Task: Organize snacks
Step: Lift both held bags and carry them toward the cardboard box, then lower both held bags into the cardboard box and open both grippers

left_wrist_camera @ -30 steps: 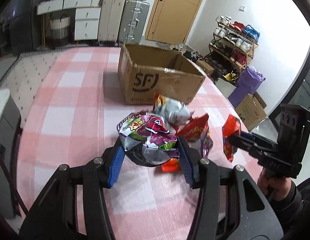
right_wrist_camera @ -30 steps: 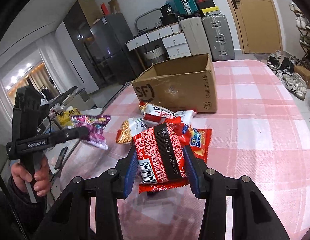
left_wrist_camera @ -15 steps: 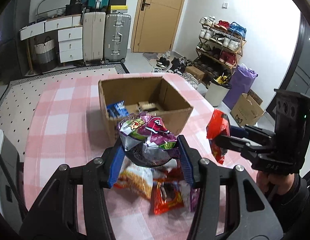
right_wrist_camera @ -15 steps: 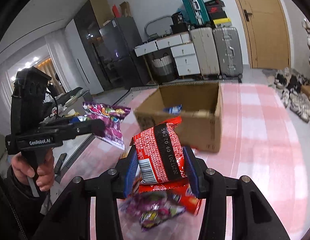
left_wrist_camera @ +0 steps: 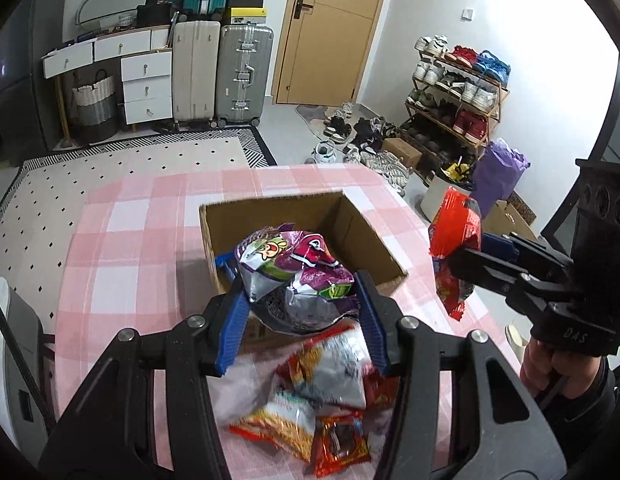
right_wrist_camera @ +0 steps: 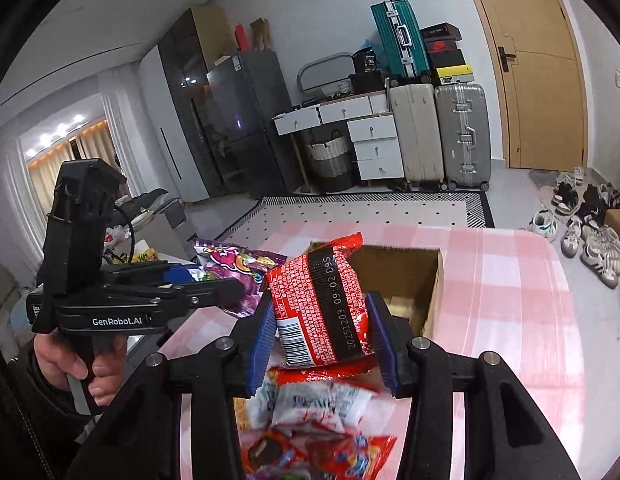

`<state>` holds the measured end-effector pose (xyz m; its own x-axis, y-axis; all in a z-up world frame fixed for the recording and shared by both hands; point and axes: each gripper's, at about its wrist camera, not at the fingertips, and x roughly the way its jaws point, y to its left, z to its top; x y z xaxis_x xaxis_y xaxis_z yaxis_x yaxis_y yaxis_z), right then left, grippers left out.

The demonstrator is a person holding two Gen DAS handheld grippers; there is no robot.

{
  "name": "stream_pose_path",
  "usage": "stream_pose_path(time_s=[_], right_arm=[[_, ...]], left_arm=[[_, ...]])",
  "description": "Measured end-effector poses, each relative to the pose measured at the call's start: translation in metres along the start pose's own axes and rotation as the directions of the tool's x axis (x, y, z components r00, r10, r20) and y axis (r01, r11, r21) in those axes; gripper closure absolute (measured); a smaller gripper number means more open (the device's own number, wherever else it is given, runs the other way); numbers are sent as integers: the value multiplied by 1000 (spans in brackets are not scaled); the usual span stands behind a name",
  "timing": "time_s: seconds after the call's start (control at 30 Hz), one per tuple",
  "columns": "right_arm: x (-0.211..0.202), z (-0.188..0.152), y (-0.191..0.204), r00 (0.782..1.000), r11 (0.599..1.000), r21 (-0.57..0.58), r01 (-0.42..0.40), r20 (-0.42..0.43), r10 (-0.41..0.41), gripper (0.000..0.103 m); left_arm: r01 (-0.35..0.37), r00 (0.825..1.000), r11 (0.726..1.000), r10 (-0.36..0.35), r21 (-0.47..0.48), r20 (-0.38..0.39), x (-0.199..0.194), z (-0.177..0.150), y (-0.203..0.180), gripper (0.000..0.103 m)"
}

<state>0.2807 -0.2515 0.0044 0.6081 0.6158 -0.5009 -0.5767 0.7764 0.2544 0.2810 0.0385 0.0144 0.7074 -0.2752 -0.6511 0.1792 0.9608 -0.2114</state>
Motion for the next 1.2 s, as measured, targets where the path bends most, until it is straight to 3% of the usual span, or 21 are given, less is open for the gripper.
stream_pose_path(time_s=[0.33,0.47,0.9,1.2], right_arm=[[31,42,-8,1000,1000,-5,-13,-9,13,58],[45,54,-11,1000,1000,-12,2,-15,-2,58],[100,45,-38,996,999,22,33,-78,-31,58],[138,35,-53,991,998,59,26,-131,-18,58]], left_arm=[[-11,1000,1000,11,4,3,34,53,2,55],[-15,1000,999,15,-39,-8,55,64,10,55],[-23,997,999,19,-46,-75,118,51,21,55],[24,990,994,-39,-111,-133,161,42,40,55]])
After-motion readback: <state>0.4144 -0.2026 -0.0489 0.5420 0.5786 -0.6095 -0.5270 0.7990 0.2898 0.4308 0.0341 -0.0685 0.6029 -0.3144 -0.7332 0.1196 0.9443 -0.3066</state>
